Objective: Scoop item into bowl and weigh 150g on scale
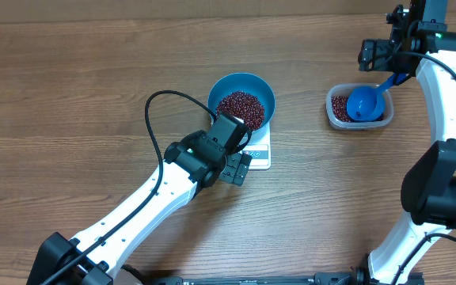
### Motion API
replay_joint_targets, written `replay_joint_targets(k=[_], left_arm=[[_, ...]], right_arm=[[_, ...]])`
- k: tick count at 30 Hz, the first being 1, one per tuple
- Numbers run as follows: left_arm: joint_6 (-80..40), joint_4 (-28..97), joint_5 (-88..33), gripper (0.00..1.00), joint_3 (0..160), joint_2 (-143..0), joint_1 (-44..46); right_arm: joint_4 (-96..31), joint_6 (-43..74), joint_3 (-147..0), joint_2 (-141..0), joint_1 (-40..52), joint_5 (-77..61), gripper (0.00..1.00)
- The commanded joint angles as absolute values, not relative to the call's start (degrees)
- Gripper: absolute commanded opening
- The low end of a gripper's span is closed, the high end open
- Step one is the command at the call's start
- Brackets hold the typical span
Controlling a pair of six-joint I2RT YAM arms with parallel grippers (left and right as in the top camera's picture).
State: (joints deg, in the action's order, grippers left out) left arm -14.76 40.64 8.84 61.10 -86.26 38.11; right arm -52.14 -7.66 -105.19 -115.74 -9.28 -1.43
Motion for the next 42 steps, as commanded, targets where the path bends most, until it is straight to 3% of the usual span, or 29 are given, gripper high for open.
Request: replay_joint_targets(k=[1,6,42], left_arm=[[-14.17,40.40,8.86,1.00,60.73,-86.56,37.89],[-15.00,42.35,4.80,1.00,60.73,-86.56,37.89],[-18.17,40.27,6.42,0.99,60.73,-89.56,37.89]], right_arm=[[-52.56,-7.27,-104.95,-115.92,-9.39,-1.15,1.00],[-53.63,-7.27,-104.95,-115.92,-9.39,-1.13,1.00],[-50.94,-7.27,-105.06,-115.90,-9.39,-3.97,1.00]])
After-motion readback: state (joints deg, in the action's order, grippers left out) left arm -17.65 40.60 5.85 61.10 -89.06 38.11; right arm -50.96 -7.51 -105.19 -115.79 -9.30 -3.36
